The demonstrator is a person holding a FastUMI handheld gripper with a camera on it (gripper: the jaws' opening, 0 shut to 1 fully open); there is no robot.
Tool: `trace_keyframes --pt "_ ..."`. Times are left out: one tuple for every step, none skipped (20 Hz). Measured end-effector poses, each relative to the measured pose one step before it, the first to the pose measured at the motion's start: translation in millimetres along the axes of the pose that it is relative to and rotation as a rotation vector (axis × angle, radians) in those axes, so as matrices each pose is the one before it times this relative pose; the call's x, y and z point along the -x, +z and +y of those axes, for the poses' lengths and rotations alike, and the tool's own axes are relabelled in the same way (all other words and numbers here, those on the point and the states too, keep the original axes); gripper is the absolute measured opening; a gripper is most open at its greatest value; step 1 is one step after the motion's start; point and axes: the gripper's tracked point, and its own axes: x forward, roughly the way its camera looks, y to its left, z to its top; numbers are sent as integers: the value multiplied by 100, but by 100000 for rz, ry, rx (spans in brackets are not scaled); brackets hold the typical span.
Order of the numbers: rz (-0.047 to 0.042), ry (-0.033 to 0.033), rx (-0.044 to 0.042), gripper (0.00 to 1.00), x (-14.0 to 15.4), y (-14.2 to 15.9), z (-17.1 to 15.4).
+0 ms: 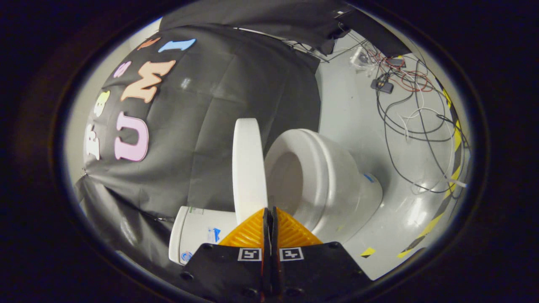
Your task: Open the toilet lid.
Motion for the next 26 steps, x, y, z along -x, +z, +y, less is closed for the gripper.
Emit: trace_keyframes --pt "-1042 -197 964 1 252 -53 877" --pt "-1434 700 172 1 335 98 1020" --pt "-1058 854 -63 1 224 74 1193" --pt "-814 771 695 1 212 -33 1077" --pt "-181 93 1429 2 251 -246 956" --pt "-14 -278 2443 1 58 -102 836" --pt "429 -505 2893 1 192 -198 723" --pt "122 -488 3022 1 80 -42 756" --pt "98 -179 2847 1 206 -47 644" --pt "-266 200 1805 1 213 95 643" --pt "-381 357 1735 1 76 42 642" --pt "-469 217 1447 1 91 -30 595" --pt "-541 131 1422 1 16 -114 464" --pt "-273 -154 1069 1 104 -87 371" --pt "-246 -143 1833 1 -9 -89 419" --pt "-77 150 1818 2 87 -57 412" --pt "94 39 1983 1 48 -110 407" --pt "-301 132 1604 1 119 43 414" --pt "85 -106 1764 2 -8 -47 260" --pt "-274 -107 1485 1 -20 20 355" --pt "-60 -57 1386 1 59 -8 331" --pt "-505 154 435 2 27 76 410" --pt "-209 39 1049 1 144 -135 305" --pt "-690 107 1758 2 65 28 407" --pt "80 -156 3232 2 72 -224 490" --pt "-177 158 2822 2 -7 59 592"
